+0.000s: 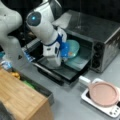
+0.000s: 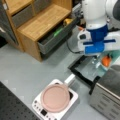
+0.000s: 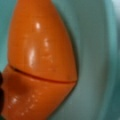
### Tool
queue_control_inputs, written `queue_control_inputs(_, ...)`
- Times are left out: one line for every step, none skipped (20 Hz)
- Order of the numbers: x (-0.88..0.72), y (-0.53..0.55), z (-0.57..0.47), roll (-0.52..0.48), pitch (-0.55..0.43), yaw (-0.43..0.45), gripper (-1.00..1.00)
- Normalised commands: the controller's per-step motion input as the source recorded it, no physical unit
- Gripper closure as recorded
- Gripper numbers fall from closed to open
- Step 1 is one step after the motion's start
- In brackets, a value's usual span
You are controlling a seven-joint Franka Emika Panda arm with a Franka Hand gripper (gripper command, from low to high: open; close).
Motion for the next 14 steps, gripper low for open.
queue_control_inputs(-0.05, -0.03, -0.06, 0.154, -0.046, 0.015, 1.00)
queue_control_inputs(-0.04, -0.03, -0.08, 0.153, -0.049, 0.020, 1.00)
queue_control_inputs(-0.03, -0.03, -0.09, 0.150, -0.048, 0.024, 1.00)
queue_control_inputs(-0.02, -0.03, -0.10, 0.152, -0.048, 0.027, 1.00)
queue_control_inputs(-0.01, -0.03, -0.11, 0.152, -0.049, 0.025, 1.00)
queue_control_inputs(0.00, -0.03, -0.11, 0.153, -0.049, 0.022, 1.00)
queue_control_inputs(0.01, -0.03, -0.11, 0.154, -0.049, 0.017, 1.00)
queue_control_inputs(0.02, -0.03, -0.11, 0.154, -0.050, 0.014, 1.00)
queue_control_inputs(0.03, -0.04, -0.11, 0.152, -0.051, 0.016, 1.00)
queue_control_inputs(0.04, -0.04, -0.12, 0.149, -0.055, 0.017, 1.00)
queue_control_inputs(0.04, -0.05, -0.13, 0.143, -0.055, 0.020, 1.00)
queue_control_inputs(0.04, -0.05, -0.14, 0.141, -0.058, 0.022, 1.00)
queue_control_inputs(0.05, -0.05, -0.16, 0.140, -0.063, 0.024, 1.00)
queue_control_inputs(0.05, -0.05, -0.17, 0.140, -0.069, 0.024, 1.00)
